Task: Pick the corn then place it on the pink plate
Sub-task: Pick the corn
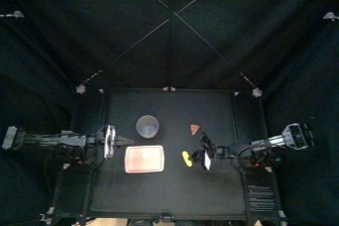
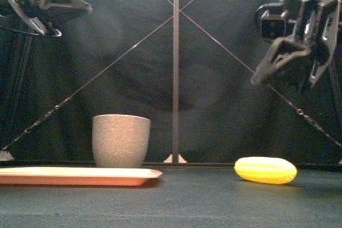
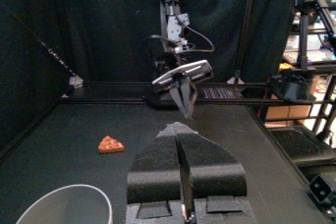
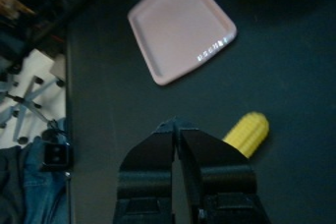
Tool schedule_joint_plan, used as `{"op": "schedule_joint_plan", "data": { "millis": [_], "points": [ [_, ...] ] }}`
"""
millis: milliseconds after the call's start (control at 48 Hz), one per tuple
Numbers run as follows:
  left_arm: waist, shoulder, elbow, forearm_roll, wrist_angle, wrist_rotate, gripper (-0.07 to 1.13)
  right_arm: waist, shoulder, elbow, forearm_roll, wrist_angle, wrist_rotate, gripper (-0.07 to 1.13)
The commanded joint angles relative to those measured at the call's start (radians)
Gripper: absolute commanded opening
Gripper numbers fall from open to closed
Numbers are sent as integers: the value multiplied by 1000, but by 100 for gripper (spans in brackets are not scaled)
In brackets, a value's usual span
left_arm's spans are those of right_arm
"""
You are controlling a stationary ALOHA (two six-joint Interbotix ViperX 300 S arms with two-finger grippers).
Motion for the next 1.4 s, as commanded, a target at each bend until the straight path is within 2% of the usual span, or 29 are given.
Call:
{"op": "schedule_joint_plan", "data": {
  "millis": [21,188,333,896,1167,1396],
  "points": [
    [2,-3,-17,0,-5,0,-3,-2,58,-28,12,31,26,51],
    [2,-5,-17,0,-5,0,-3,6,150,-49,15,49,29,81],
    [2,-9,-17,0,-5,0,-3,3,227,-84,12,52,28,97],
    [2,-15,-15,-2,-5,0,-3,-48,437,-195,3,107,26,98],
    [3,-15,-12,-2,-5,-2,-3,-48,469,-290,-67,141,28,97],
    [3,-17,-9,-2,-5,0,-3,-40,517,-393,-106,239,21,97]
  ]
}}
